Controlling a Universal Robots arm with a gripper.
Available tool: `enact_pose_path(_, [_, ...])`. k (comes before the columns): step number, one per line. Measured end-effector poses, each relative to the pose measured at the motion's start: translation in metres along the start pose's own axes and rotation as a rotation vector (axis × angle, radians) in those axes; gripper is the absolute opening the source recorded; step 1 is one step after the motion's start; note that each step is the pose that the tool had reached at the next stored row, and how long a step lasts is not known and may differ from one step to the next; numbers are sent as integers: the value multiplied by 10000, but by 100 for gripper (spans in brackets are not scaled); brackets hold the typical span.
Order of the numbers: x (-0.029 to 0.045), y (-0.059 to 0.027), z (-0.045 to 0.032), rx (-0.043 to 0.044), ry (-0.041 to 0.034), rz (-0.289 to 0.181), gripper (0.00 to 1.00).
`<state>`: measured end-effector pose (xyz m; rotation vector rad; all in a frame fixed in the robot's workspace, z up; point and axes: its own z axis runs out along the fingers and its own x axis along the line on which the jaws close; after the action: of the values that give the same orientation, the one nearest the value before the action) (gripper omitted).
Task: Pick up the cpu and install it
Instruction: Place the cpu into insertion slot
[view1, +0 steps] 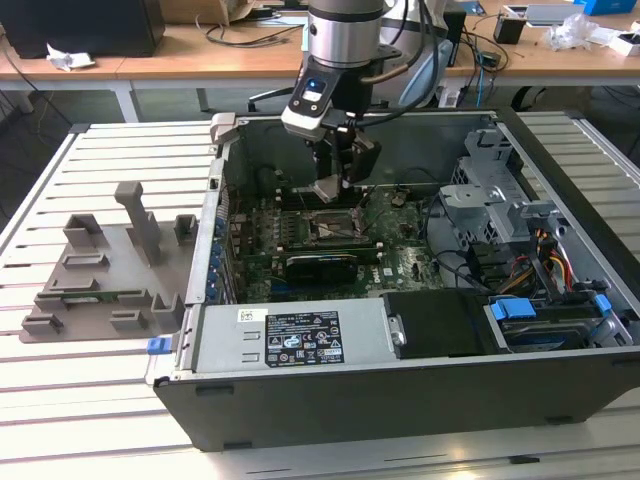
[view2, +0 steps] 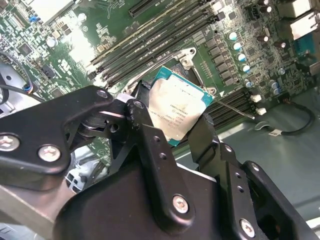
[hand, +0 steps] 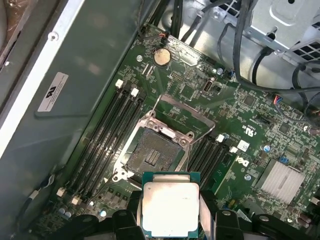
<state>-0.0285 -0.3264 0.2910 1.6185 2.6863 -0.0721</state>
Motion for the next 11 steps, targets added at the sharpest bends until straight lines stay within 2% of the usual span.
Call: enact_pose_path(11, [0, 0, 0, 22, 26, 775, 55])
